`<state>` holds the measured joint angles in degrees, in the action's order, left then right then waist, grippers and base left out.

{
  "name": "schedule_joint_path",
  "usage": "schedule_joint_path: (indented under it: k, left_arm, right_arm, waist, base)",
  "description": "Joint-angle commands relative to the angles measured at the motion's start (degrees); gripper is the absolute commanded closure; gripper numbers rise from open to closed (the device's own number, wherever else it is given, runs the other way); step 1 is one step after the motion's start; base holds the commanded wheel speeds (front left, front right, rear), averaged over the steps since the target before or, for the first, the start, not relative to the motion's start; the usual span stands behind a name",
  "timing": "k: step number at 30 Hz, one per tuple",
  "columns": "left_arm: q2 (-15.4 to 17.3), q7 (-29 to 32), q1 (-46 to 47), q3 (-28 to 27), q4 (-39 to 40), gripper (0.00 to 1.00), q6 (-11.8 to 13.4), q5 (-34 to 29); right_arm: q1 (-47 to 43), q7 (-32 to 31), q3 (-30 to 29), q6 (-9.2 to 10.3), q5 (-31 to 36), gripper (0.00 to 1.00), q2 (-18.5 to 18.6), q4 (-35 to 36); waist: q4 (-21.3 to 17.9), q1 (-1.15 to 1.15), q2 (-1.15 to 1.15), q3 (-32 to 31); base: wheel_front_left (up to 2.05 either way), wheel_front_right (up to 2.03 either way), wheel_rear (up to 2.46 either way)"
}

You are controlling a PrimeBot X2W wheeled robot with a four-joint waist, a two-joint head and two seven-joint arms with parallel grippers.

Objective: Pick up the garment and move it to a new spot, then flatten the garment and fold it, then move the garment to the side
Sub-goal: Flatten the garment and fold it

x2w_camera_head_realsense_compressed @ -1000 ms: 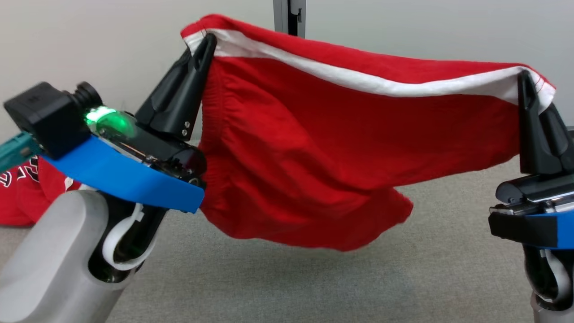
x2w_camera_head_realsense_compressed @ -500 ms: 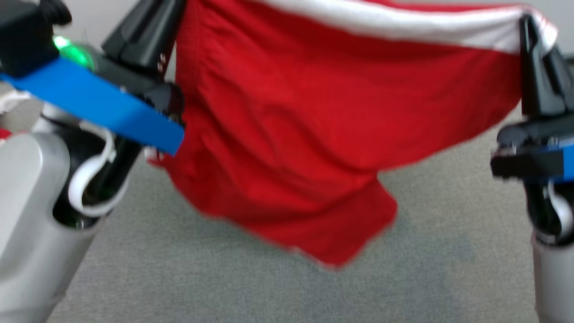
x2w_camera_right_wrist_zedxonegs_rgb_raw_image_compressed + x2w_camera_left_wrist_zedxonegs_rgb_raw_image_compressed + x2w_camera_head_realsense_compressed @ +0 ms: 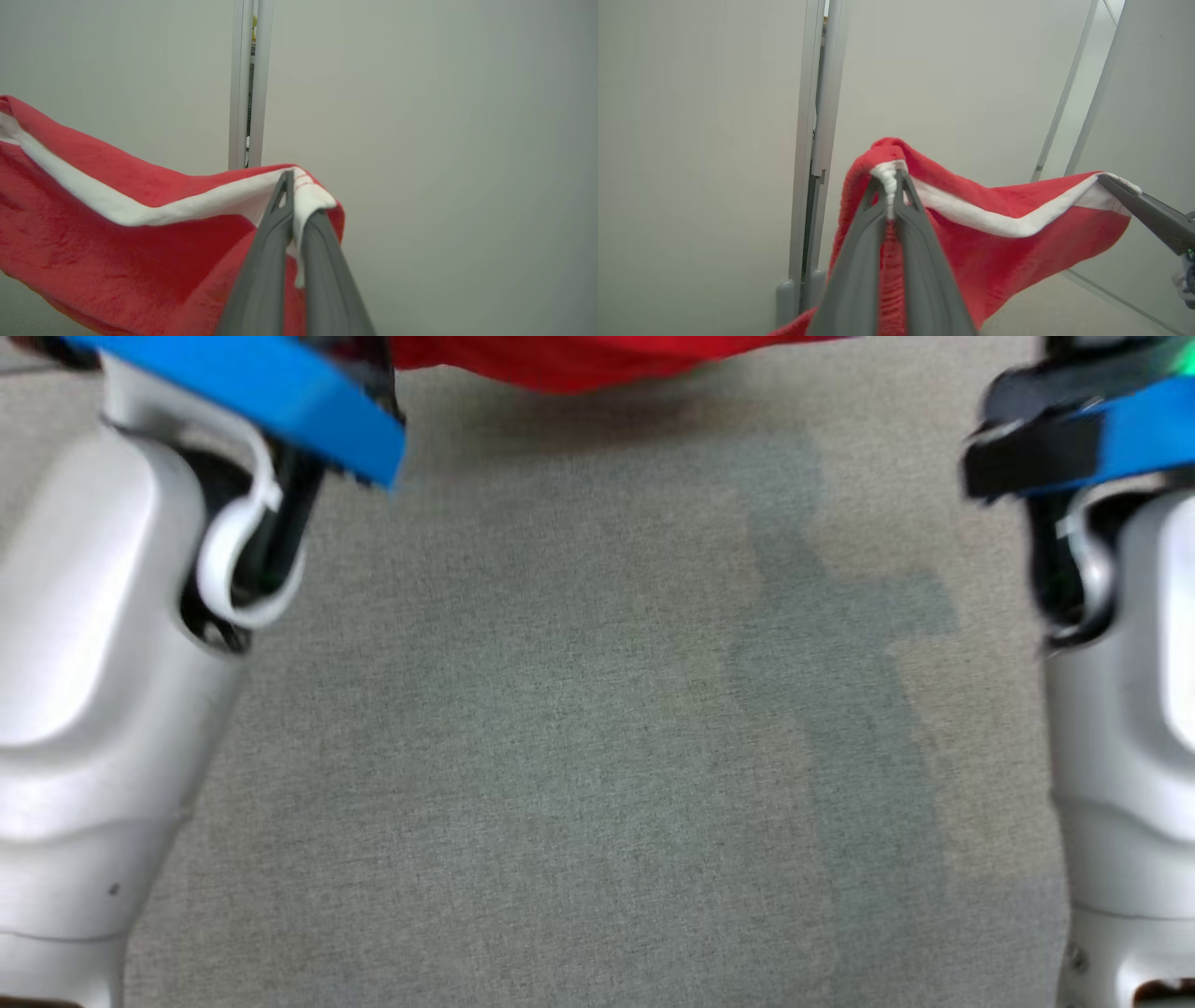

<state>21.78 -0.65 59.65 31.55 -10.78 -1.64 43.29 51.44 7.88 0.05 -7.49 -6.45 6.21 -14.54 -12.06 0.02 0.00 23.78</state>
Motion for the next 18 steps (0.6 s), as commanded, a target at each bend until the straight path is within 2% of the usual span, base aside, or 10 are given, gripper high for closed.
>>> schedule_joint_path:
  k: [1,6,10,14,18]
  left_arm:
    - [0.08,-1.67,-2.73,0.51,-2.24,1.0,-0.64,-0.46]
    - [-0.46,-6.59,-10.23,1.48,-7.13,1.0,-2.16,1.02]
    - [-1.27,-10.05,-16.26,2.17,-7.29,1.0,-2.73,1.84]
    - [-1.79,-12.23,-21.98,2.96,-4.95,1.0,-2.5,1.99]
    - [-2.01,-13.4,-28.56,2.9,-0.52,1.0,-1.51,2.57]
  right_arm:
    - [-1.94,1.48,0.86,0.0,0.04,1.0,-0.47,-2.89]
    - [-6.39,5.48,2.18,0.0,-1.08,1.0,-1.58,-10.06]
    - [-11.7,6.97,2.01,0.0,-2.98,1.0,-2.07,-11.5]
    - [-18.0,7.33,2.48,0.0,-4.75,1.0,-2.18,-8.9]
    - [-25.53,7.36,1.72,0.0,-4.58,1.0,-1.46,-2.9]
  waist:
    - [0.46,-0.02,0.0,1.32]
    - [0.42,-0.02,0.0,2.24]
    - [0.95,-0.02,0.0,0.98]
    - [1.35,-0.02,0.0,-1.75]
    - [1.33,-0.02,0.0,-5.62]
  base:
    - [0.0,0.0,0.0]
    - [0.0,0.0,0.0]
    - [0.0,0.0,0.0]
    - [0.0,0.0,0.0]
    - [0.0,0.0,0.0]
